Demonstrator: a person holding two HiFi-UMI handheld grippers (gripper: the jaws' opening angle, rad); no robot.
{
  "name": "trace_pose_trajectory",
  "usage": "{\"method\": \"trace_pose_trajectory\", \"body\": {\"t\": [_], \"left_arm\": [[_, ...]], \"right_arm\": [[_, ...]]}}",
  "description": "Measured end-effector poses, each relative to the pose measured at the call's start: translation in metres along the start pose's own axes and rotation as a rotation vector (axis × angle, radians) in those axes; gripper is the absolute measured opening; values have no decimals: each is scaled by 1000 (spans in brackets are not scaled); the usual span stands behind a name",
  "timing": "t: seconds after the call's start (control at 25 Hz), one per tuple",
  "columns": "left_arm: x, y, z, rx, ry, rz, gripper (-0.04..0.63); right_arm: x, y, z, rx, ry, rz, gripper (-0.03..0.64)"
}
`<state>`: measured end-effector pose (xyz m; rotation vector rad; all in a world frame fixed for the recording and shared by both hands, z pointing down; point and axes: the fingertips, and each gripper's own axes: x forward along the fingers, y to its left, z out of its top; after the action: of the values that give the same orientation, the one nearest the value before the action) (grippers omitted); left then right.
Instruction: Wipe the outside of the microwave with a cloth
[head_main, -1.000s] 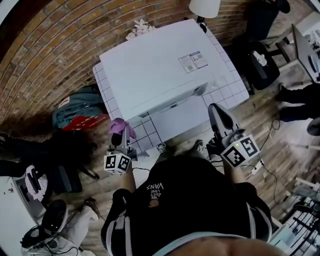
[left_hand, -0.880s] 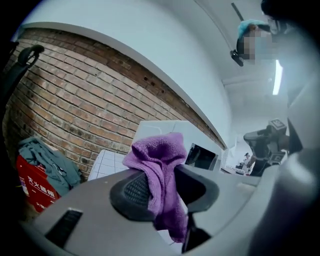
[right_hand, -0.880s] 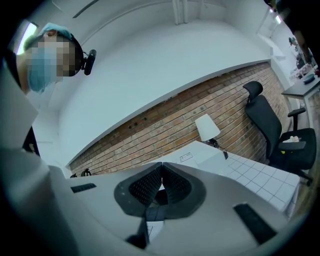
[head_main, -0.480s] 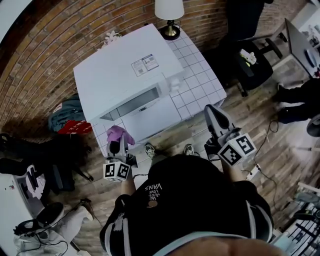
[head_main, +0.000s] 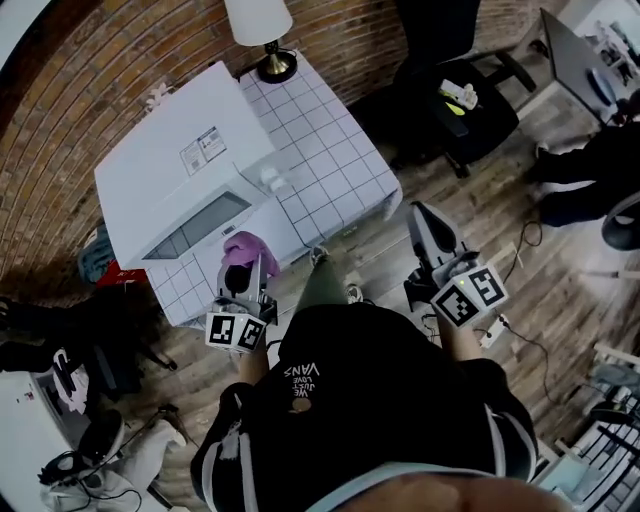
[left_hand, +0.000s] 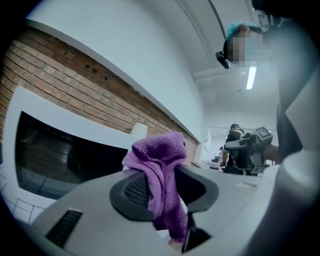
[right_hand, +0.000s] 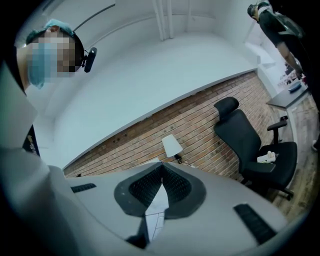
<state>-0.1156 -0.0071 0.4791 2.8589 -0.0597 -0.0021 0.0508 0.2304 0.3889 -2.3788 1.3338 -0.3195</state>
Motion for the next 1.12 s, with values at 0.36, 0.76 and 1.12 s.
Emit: {"method": "trace_pose_trajectory", "body": {"t": [0.36, 0.76, 1.12], "left_arm": [[136, -84, -13, 71, 56, -252, 129], [260, -118, 2, 48, 33, -280, 129], [288, -83, 6, 4, 17, -73, 129]], "right_arm": [[7, -91, 28, 6, -18, -108, 0], [64, -166, 84, -20, 23, -64, 0], [154, -177, 85, 3, 139, 157, 0]]}}
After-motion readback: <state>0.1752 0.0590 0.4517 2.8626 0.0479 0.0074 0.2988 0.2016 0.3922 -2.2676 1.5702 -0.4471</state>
